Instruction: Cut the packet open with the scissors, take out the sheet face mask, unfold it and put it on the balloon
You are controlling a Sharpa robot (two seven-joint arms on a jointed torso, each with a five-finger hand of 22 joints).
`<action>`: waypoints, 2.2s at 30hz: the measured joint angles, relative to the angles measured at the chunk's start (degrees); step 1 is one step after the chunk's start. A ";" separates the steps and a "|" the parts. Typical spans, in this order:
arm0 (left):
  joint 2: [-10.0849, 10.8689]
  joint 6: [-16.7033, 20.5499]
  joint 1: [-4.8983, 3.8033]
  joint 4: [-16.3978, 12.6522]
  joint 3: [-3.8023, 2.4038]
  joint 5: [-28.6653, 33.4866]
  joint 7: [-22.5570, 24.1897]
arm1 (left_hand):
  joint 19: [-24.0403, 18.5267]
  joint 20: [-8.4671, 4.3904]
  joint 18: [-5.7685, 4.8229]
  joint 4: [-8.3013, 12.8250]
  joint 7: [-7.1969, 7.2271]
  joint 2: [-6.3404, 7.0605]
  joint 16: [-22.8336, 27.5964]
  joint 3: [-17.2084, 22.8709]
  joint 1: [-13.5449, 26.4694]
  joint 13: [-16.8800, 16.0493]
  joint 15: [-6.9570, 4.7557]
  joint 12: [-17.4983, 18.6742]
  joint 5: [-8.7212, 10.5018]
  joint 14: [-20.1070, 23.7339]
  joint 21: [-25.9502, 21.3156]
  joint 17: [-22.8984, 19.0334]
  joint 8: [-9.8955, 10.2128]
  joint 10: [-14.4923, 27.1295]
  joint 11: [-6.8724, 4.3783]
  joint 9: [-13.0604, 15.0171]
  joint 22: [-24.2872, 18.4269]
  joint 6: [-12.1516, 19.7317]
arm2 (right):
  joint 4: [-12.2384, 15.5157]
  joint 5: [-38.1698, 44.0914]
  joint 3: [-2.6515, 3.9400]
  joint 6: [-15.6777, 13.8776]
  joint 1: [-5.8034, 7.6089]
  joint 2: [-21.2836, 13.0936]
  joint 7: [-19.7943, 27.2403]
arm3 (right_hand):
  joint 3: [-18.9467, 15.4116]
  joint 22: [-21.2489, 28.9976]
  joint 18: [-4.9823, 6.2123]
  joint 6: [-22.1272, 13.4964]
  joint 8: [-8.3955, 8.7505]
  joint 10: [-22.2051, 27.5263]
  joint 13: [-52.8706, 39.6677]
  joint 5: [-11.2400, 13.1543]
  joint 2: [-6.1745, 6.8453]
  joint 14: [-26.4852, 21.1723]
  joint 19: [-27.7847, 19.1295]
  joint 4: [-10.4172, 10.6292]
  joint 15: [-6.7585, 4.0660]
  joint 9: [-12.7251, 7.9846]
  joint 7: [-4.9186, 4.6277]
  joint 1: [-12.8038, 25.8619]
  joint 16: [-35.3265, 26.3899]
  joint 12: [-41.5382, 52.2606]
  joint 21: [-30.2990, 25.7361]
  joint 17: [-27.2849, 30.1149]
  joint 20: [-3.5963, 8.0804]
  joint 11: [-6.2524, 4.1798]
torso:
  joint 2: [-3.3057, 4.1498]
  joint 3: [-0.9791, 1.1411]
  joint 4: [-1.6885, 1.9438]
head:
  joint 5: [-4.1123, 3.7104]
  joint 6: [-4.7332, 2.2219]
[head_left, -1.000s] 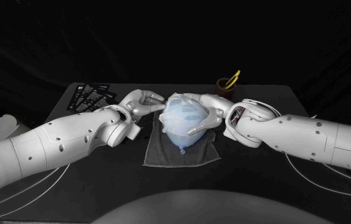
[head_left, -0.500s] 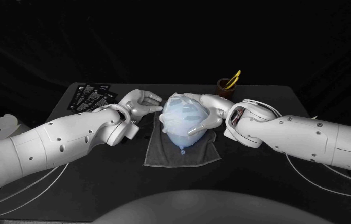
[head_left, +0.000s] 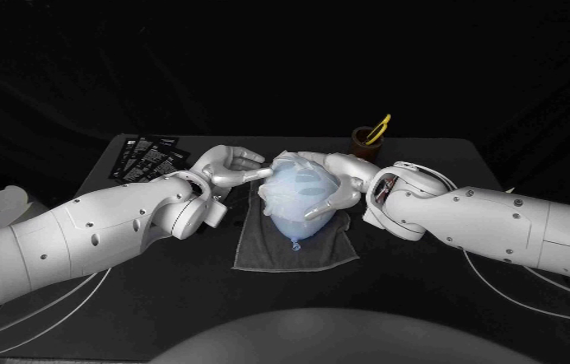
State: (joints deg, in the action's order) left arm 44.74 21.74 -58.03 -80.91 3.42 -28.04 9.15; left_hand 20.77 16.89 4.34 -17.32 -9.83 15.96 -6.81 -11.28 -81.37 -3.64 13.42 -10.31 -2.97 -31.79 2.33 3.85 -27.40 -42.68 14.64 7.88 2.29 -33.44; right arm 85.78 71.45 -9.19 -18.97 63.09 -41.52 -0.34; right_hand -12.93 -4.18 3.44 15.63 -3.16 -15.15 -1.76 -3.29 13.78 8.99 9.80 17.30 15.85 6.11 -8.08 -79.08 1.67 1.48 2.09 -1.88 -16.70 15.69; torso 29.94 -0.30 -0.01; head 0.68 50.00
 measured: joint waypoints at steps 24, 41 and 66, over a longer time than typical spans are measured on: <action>-1.66 -4.50 0.20 2.38 -0.03 -2.84 -1.51 | 0.14 -0.05 0.00 0.64 0.41 -7.93 1.21 8.50 -11.63 -0.19 0.10 -0.01 0.01 -0.03 0.01 0.42 -2.99 0.76 -0.02 1.04 0.12 2.25 | 0.04 -0.05 0.00 -0.03 -0.03 -0.12 0.00 | 0.00 -0.03 -0.18 -0.02 -0.13 0.01 0.02 0.00 0.00 0.00 0.00 0.00 0.00 0.00 -0.01 0.00 0.00 0.15 0.00 0.00 0.00 -0.01 | 0.03 -0.01 -0.05 | 0.02 0.00; -1.78 -0.38 0.36 4.11 0.01 -4.68 -4.05 | 4.96 0.00 0.00 4.60 0.19 -11.82 -0.89 14.95 -19.30 -0.18 -0.92 -1.49 0.00 -7.96 0.54 1.91 -5.53 -2.20 -0.92 1.58 0.53 1.18 | 0.24 -0.09 -0.01 -0.06 -0.04 -0.33 -0.01 | -0.01 -0.02 -0.42 -0.09 -0.08 0.02 -0.01 0.00 0.00 0.00 0.00 0.00 0.00 -0.04 -0.08 0.00 0.00 0.14 0.00 0.00 0.00 -0.02 | -0.03 -0.01 -0.02 | -0.16 0.00; 3.06 0.35 0.36 -1.84 -0.45 0.81 4.00 | -2.39 0.10 0.00 0.07 0.60 -0.05 3.41 0.11 -3.60 -0.01 0.72 0.58 -0.01 5.59 0.06 -0.18 -4.83 1.95 0.34 0.40 -0.03 4.49 | 0.16 -0.79 -0.04 -0.96 -0.21 -0.32 0.75 | 0.87 -0.11 -0.48 1.08 -0.41 -0.62 -0.13 0.01 -1.01 0.45 0.22 -0.07 0.45 0.34 -0.20 -0.51 0.00 0.29 -0.01 0.00 -0.22 0.62 | -0.07 0.00 0.04 | 0.38 0.00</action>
State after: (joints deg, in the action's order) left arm 47.81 22.09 -57.66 -82.76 2.97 -27.23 13.15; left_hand 18.38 16.99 4.34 -17.25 -9.24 15.92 -3.41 -11.16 -84.97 -3.66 14.14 -9.74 -2.97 -26.21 2.39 3.67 -32.23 -40.73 14.98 8.28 2.26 -28.95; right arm 85.94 70.67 -9.23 -19.93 62.88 -41.84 0.41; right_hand -12.06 -4.29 2.95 16.71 -3.57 -15.76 -1.90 -3.28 12.77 9.43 10.02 17.23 16.30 6.45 -8.28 -79.59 1.67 1.77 2.09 -1.88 -16.92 16.30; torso 29.88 -0.30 0.04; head 1.06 50.00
